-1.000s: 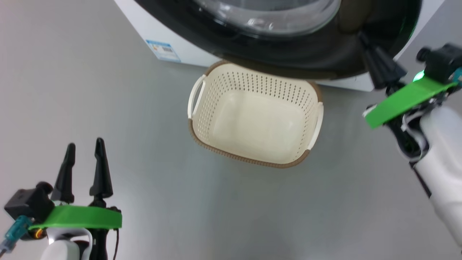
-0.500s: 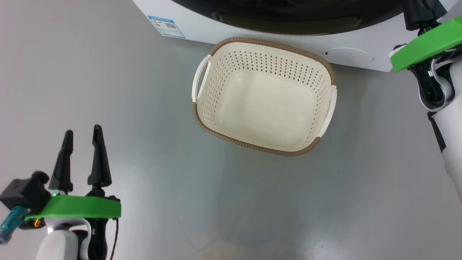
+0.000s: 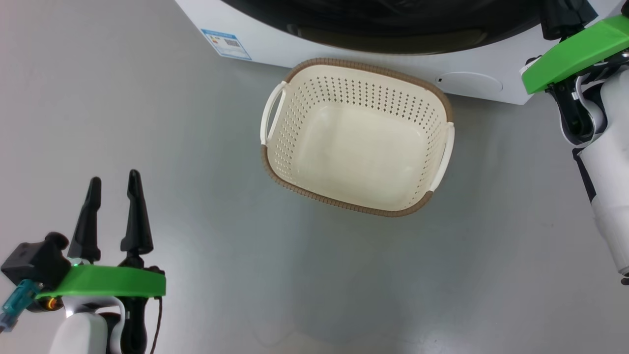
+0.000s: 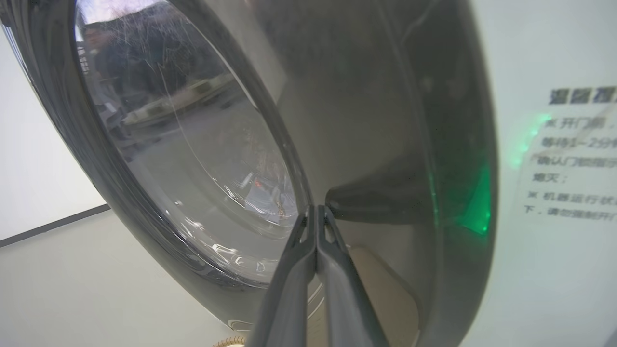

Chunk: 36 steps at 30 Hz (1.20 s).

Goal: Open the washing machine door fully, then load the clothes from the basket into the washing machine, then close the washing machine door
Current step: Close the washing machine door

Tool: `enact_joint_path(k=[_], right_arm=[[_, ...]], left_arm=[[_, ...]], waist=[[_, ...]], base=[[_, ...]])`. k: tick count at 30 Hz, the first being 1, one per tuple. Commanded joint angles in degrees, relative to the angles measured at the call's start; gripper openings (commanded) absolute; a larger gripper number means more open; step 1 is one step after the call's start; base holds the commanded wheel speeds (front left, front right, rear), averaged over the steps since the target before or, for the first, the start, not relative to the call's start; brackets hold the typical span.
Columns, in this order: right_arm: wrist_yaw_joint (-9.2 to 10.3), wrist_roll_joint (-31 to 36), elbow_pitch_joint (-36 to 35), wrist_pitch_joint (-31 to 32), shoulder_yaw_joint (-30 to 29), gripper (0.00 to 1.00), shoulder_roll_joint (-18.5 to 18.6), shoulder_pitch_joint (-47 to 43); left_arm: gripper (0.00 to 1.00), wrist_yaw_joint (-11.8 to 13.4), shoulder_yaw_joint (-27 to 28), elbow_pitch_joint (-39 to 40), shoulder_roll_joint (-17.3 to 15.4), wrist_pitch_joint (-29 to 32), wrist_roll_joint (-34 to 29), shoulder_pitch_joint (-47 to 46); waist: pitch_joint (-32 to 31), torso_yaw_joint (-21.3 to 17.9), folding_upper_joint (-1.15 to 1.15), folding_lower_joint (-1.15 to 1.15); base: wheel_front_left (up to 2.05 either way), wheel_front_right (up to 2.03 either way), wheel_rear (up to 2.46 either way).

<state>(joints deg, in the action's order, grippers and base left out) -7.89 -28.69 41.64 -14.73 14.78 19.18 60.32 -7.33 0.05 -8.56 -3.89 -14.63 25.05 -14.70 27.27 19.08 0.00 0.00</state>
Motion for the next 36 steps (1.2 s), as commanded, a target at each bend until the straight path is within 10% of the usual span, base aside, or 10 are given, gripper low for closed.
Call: enact_joint_path(k=[1,5,10,36], right_arm=[[0.41,0.2,-1.2,-0.3,0.1,0.00,-0.7,-0.4],[0.41,0.0,-1.6,-0.3,1.2,0.07,-1.2,-2.3],[0.41,-0.6,-3.4,-0.3,3.0,1.00,-1.9,-6.3],[0.41,-1.0,-17.1,-0.3,3.0,1.00,-4.5,-28.8]], left_arm=[[1.00,-0.2,1.9,0.9,-1.9,-0.4,0.1,-0.9],[1.00,-0.2,1.7,0.6,-1.9,-0.4,0.0,-0.6],[1.00,-0.2,1.6,0.0,-2.0,-0.4,-0.2,-0.3],[1.00,-0.2,2.2,-0.1,-3.3,-0.4,-1.9,5.2]], waist=[[-0.3,-0.2,0.00,0.00],[-2.0,-0.7,0.00,0.00],[-5.3,-1.5,0.00,0.00],[-18.4,-14.4,0.00,0.00]], base=[[0.00,0.00,0.00],[0.00,0.00,0.00],[0.00,0.00,0.00],[0.00,0.00,0.00]])
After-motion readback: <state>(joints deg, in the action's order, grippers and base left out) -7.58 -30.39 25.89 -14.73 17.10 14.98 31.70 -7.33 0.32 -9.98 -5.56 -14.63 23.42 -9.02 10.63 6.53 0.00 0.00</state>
